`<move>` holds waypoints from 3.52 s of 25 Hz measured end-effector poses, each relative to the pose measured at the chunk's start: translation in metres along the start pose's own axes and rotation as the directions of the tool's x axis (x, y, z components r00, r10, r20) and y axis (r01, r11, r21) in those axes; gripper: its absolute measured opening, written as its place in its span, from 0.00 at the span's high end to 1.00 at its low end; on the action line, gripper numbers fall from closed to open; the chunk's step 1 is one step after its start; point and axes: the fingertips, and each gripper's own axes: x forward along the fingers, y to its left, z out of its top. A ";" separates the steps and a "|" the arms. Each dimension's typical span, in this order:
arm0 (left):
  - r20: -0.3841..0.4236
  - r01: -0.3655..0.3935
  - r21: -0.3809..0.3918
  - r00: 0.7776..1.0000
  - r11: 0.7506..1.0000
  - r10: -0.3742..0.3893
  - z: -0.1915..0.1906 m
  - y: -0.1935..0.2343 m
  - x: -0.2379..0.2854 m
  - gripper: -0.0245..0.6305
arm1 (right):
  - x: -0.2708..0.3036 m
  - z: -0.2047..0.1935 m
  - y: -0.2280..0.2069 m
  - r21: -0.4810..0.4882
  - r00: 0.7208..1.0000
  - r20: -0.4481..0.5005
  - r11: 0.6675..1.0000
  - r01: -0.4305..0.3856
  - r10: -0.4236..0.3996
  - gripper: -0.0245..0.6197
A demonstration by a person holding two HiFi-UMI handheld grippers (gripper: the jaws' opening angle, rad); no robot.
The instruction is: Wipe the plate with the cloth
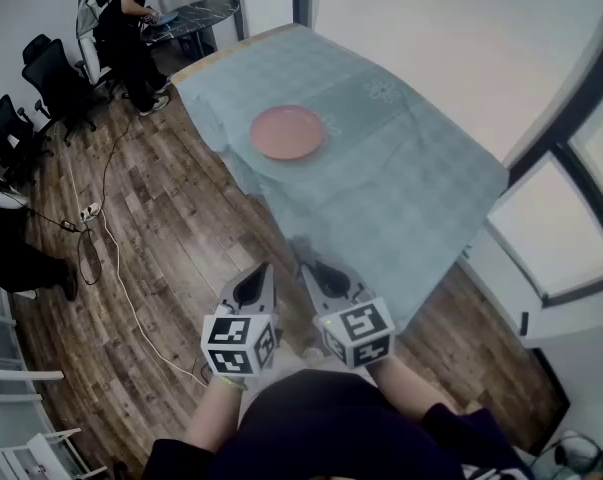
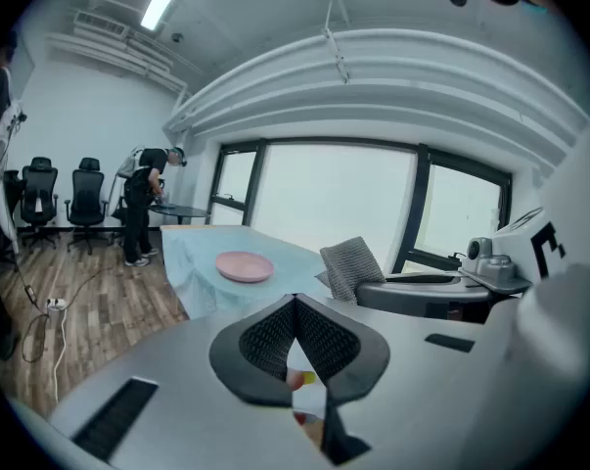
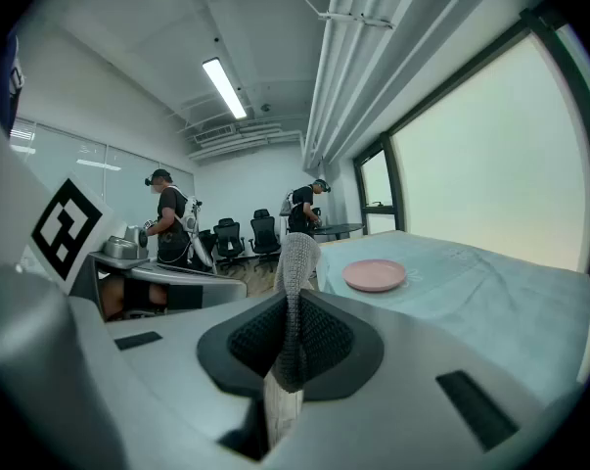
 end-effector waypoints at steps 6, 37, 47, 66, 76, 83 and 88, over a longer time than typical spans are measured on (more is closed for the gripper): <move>-0.017 -0.029 0.008 0.999 1.000 0.029 0.000 0.001 0.002 0.94 | -0.002 0.003 -0.004 0.003 1.000 -0.004 1.000 0.012 -0.012 0.91; -0.018 -0.058 -0.057 0.998 0.997 0.057 0.009 0.026 0.062 0.94 | 0.058 0.014 -0.043 0.020 1.000 -0.013 1.000 -0.007 0.007 0.91; -0.051 0.006 -0.035 0.999 0.999 -0.008 0.036 0.083 0.128 0.94 | 0.132 0.038 -0.079 0.063 0.995 -0.002 0.993 0.098 -0.098 0.91; -0.168 0.192 0.046 0.969 0.980 -0.182 0.103 0.192 0.259 0.94 | 0.278 0.088 -0.134 0.137 0.949 -0.021 0.939 0.315 -0.315 0.91; -0.224 0.292 0.063 0.936 0.954 -0.272 0.114 0.227 0.314 0.94 | 0.323 0.092 -0.162 0.176 0.900 -0.031 0.884 0.433 -0.435 0.91; -0.254 0.320 0.102 0.924 0.942 -0.286 0.119 0.236 0.344 0.94 | 0.335 0.091 -0.185 0.178 0.874 -0.061 0.856 0.485 -0.482 0.91; -0.265 0.318 0.107 0.922 0.942 -0.281 0.121 0.237 0.367 0.94 | 0.342 0.088 -0.210 0.179 0.865 -0.086 0.847 0.501 -0.494 0.91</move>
